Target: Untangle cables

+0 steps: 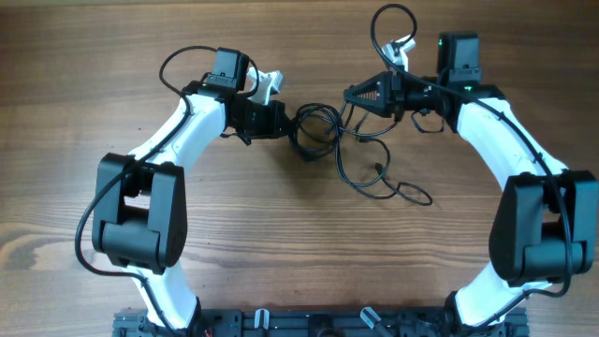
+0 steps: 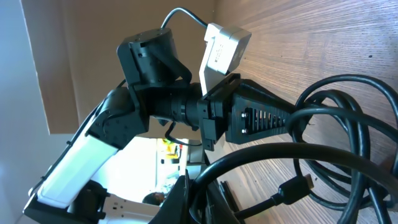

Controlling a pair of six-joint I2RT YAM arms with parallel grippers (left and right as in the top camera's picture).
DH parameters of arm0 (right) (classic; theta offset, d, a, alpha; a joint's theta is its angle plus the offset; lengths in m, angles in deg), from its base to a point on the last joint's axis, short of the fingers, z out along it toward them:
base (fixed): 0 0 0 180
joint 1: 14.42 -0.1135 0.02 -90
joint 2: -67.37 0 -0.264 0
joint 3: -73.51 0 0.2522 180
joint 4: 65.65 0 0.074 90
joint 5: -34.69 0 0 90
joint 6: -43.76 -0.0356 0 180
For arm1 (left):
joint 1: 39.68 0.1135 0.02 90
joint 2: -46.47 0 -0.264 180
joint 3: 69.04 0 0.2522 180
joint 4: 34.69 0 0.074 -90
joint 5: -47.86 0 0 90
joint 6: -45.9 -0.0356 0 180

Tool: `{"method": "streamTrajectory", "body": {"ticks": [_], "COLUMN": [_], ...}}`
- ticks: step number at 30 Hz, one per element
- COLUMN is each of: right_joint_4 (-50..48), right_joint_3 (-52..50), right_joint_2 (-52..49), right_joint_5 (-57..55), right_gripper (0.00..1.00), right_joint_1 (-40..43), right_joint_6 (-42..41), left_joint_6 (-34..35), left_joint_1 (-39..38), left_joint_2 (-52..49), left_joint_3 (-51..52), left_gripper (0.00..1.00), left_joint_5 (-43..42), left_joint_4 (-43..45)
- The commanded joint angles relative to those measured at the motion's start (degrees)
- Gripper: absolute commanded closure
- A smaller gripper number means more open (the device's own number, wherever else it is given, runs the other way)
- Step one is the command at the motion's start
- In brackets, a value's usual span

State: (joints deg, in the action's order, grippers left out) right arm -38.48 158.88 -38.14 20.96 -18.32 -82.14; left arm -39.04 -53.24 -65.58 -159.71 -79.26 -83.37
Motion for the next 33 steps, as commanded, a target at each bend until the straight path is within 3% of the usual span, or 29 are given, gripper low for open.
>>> {"method": "streamTrajectory", "body": {"ticks": [1, 9, 17, 26, 33], "right_joint_4": [-0.48, 0.17, 11.06, 24.04, 28.98], "right_joint_3": [0.15, 0.15, 0.15, 0.13, 0.15], "right_joint_2": [2.23, 2.23, 2.23, 2.23, 2.23], "right_joint_5": [-5.11, -26.32, -55.28, -77.15, -84.83], "right_gripper": [0.96, 0.96, 0.96, 0.93, 0.93], "right_joint_1": [1.4, 1.64, 1.64, 1.64, 3.06], "right_joint_6": [-1.73, -11.74, -18.64, -18.08, -17.75], "left_joint_6": [-0.07, -0.09, -0.07, -0.09, 0.15], "left_joint_1": [0.11, 0.11, 0.11, 0.11, 0.11], "left_joint_2": [1.49, 1.49, 1.49, 1.49, 1.49], "left_joint_3": [-0.74, -0.74, -0.74, -0.74, -0.74], "left_gripper": [0.96, 0.96, 0.96, 0.96, 0.96], "left_joint_5": [1.05, 1.05, 1.05, 1.4, 7.87], "left_joint_4": [-0.28, -0.28, -0.28, -0.26, -0.57]}}
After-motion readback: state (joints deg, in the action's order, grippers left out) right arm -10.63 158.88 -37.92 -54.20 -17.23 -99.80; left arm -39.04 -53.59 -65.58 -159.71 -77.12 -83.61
